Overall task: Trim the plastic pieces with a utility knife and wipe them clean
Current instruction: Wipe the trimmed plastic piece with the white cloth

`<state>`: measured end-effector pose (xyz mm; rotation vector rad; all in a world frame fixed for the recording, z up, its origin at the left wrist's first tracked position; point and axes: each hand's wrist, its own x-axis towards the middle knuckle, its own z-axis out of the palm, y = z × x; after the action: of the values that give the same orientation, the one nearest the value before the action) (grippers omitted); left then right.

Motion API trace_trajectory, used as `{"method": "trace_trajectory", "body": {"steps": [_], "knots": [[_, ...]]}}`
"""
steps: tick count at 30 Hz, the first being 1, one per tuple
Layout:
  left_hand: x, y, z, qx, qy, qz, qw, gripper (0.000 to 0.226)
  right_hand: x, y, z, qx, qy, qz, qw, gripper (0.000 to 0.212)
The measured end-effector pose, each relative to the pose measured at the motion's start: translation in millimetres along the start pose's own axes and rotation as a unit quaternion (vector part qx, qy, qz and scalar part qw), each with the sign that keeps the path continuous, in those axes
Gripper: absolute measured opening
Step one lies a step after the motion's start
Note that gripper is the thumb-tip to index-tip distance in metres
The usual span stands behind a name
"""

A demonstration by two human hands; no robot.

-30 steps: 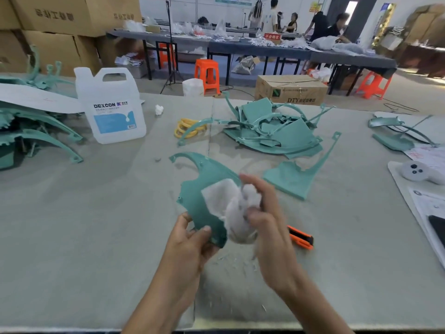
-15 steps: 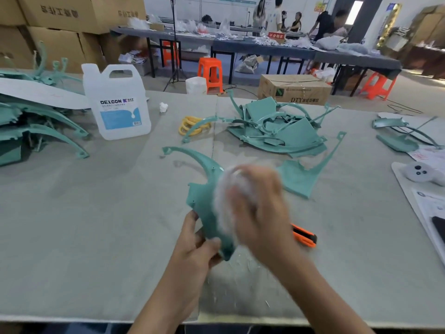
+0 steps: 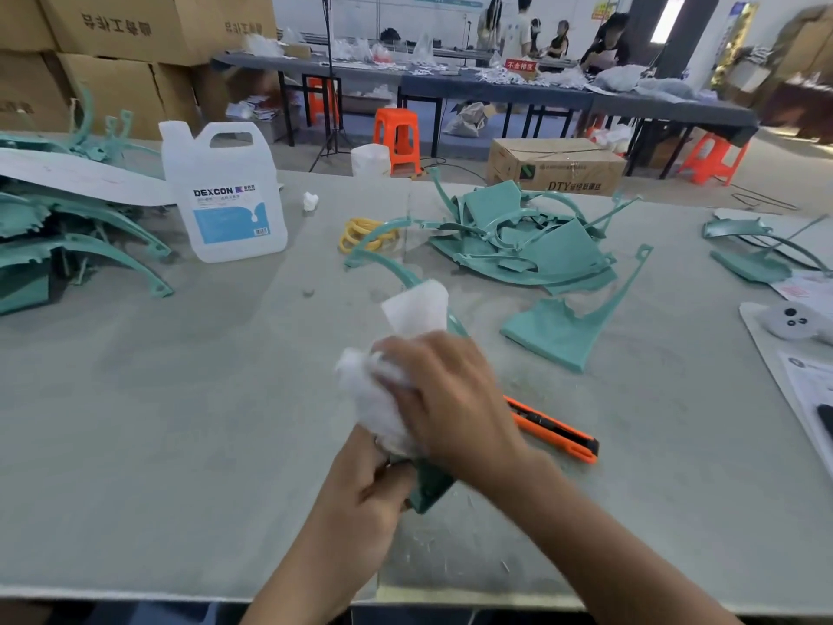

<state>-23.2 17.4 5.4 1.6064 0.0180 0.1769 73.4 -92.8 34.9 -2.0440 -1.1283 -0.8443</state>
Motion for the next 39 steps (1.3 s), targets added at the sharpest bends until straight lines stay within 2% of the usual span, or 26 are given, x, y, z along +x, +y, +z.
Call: {"method": "trace_trajectory", "body": {"steps": [2,4,7,9,11,13,15,17,19,20,21,23,24,25,27,28,29,30,31,32,33,34,35,36,38,39], "knots": [[-5,2,-6,-0.058,-0.035,-0.03,0.997,0.066,12,27,-7,-0.069,0.059,0.058,0.994,0.023],[-7,-5,-13,-0.082,-0.021,-0.04,0.996,0.071,20,51,-17,-0.096,0.074,0.191,0.974,0.017],[-4,-11,-24,-0.097,0.013,-0.04,0.994,0.078,19,73,-29,0.038,0.125,0.369,0.92,0.01],[-2,-10,-29,-0.101,0.003,-0.03,0.994,0.078,16,66,-31,0.19,0.076,0.439,0.875,0.023],[2,-6,-30,-0.08,-0.024,-0.006,0.997,0.076,7,48,-29,0.328,-0.047,0.438,0.836,0.035],[5,-5,-29,-0.021,-0.025,0.013,0.999,0.068,1,30,-28,0.408,-0.124,0.406,0.808,0.03],[10,-7,-32,0.095,0.029,0.031,0.995,0.056,0,26,-30,0.407,-0.101,0.384,0.823,0.024],[13,-12,-38,0.195,0.164,0.045,0.966,0.046,1,28,-33,0.342,-0.045,0.383,0.857,0.013],[13,-9,-46,0.129,0.284,0.032,0.95,0.013,1,29,-35,0.285,-0.012,0.376,0.881,0.017],[14,-8,-46,0.082,0.318,0.012,0.944,0.014,0,26,-36,0.263,-0.005,0.367,0.892,0.02],[16,-6,-45,0.067,0.331,0.004,0.941,0.035,0,21,-35,0.246,-0.005,0.357,0.901,0.022],[20,-1,-32,0.031,0.301,-0.011,0.953,0.058,-3,5,-26,0.211,-0.013,0.339,0.917,0.022],[22,3,-24,-0.02,0.253,-0.022,0.967,0.061,-6,-5,-20,0.185,-0.026,0.32,0.929,0.025],[22,7,-18,-0.097,0.184,-0.036,0.977,0.075,-9,-15,-15,0.16,-0.05,0.291,0.942,0.033],[15,10,-23,-0.259,0.074,-0.053,0.962,0.118,-17,-27,-8,0.157,-0.127,0.232,0.951,0.051],[5,5,-25,-0.335,0.017,-0.037,0.941,0.12,-21,-30,-9,0.189,-0.167,0.219,0.943,0.058],[7,9,-22,-0.387,0.014,-0.058,0.92,0.11,-23,-32,-12,0.241,-0.194,0.216,0.926,0.061],[6,6,-19,-0.451,0.016,-0.06,0.89,0.086,-24,-33,-15,0.299,-0.207,0.218,0.906,0.059],[-1,3,-19,-0.566,0.004,-0.109,0.817,0.057,-24,-34,-16,0.346,-0.211,0.224,0.886,0.052],[4,4,-19,-0.615,0.029,-0.1,0.782,0.041,-25,-36,-14,0.371,-0.206,0.232,0.875,0.045],[0,8,-17,-0.609,0.061,-0.079,0.787,0.037,-25,-39,-8,0.367,-0.191,0.243,0.877,0.037],[-1,15,-11,-0.602,0.057,-0.077,0.793,0.038,-26,-42,2,0.344,-0.17,0.253,0.888,0.028],[0,21,-4,-0.504,0.101,-0.046,0.856,0.042,-27,-43,12,0.307,-0.146,0.259,0.904,0.018],[0,19,4,-0.48,0.095,-0.039,0.871,0.043,-27,-41,22,0.267,-0.124,0.266,0.918,0.011],[0,26,-4,-0.472,0.056,-0.091,0.875,0.043,-30,-23,35,0.205,-0.098,0.272,0.935,0.01],[0,33,-7,-0.466,0.06,-0.09,0.878,0.048,-31,-9,37,0.166,-0.092,0.274,0.943,0.018]]}}
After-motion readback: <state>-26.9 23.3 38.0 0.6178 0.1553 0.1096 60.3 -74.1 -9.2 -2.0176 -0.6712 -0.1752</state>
